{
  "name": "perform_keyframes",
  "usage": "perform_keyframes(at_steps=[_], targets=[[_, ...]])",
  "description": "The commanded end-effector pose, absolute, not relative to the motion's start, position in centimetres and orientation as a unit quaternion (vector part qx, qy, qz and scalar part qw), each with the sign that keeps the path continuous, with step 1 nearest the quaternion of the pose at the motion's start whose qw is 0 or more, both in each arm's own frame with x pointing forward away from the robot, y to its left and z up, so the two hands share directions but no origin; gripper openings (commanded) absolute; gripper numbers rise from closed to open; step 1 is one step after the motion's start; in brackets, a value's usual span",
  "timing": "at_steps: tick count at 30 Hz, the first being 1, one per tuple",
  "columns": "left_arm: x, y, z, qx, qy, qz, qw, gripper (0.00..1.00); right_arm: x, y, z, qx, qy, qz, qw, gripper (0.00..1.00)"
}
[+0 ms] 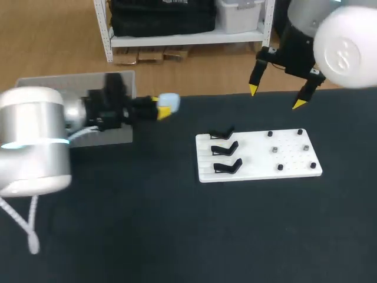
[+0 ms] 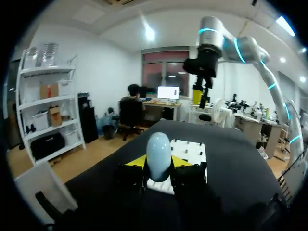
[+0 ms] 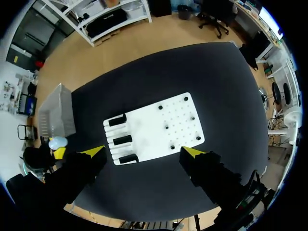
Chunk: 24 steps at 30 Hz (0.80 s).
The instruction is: Pick up each earbud case from the left stands, insert the matching earbuds, close the lid, and place the case in the box.
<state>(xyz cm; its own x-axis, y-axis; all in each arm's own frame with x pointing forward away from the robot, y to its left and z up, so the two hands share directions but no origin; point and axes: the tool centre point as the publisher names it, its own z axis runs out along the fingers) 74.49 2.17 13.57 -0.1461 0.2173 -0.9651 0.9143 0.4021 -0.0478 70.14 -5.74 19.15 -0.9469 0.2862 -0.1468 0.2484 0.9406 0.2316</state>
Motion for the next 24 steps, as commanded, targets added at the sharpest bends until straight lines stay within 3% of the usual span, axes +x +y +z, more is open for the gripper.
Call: perform_keyframes(at_steps=[1,12,24], targets=[[73.7,8.2,14.6,0.351,0.733,-0.266,0.519,0.0,69.7,-5.9,19.1,0.142,0.976,0.102,0.129,1.0],[79.8,15.7,14.0,0.313,0.794,-0.163,0.494,0.0,69.7,-5.9,19.1,0.142,0.976,0.102,0.129,1.0],[84.3,19.9,10.4,0.256,0.829,-0.155,0.473,0.0,69.7,-5.9,19.1,0.142,0.976,0.102,0.129,1.0]])
